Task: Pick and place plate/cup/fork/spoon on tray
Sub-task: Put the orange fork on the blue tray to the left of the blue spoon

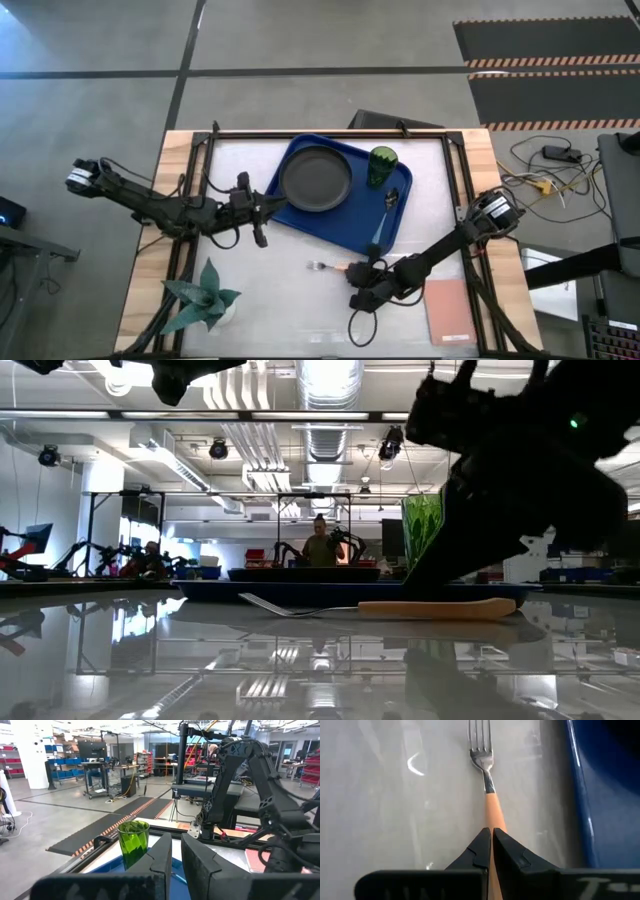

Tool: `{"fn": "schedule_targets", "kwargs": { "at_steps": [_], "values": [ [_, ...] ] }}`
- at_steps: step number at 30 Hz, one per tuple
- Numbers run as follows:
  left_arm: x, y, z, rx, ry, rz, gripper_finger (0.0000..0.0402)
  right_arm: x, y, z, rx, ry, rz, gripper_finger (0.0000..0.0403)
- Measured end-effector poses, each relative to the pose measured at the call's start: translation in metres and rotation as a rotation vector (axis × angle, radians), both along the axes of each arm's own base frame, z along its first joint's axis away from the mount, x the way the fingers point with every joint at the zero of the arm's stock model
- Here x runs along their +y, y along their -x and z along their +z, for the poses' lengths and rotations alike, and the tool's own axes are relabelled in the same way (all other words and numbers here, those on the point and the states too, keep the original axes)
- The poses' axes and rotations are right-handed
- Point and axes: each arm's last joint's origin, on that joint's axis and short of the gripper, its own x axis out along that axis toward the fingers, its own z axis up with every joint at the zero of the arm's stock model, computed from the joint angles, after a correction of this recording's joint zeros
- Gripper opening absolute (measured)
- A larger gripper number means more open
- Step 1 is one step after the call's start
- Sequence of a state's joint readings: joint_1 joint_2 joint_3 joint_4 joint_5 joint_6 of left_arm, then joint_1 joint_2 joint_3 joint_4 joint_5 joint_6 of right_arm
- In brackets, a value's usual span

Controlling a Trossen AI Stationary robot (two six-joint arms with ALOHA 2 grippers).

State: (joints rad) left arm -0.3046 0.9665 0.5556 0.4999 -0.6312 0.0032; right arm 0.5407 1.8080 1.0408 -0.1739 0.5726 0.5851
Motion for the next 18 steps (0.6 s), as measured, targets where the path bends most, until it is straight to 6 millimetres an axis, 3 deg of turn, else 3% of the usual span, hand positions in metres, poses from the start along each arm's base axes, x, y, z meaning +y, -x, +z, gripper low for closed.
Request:
{"fn": "schedule_targets", "kwargs": {
  "at_steps": [7,12,18],
  "values": [
    [0.000,0.000,0.000,0.000,0.000,-0.002,0.0024,-0.001,-0.009,0.025,0.131,0.064,-0.003,0.0008],
    [-0.001,0.000,0.000,0.000,0.000,-0.004,0.0024,-0.010,-0.025,0.039,0.202,-0.051,0.054,0.0008],
    [-0.001,0.000,0.000,0.002,-0.001,-0.005,0.0024,-0.023,-0.040,0.040,0.198,-0.145,0.124,0.0008]
  ]
}}
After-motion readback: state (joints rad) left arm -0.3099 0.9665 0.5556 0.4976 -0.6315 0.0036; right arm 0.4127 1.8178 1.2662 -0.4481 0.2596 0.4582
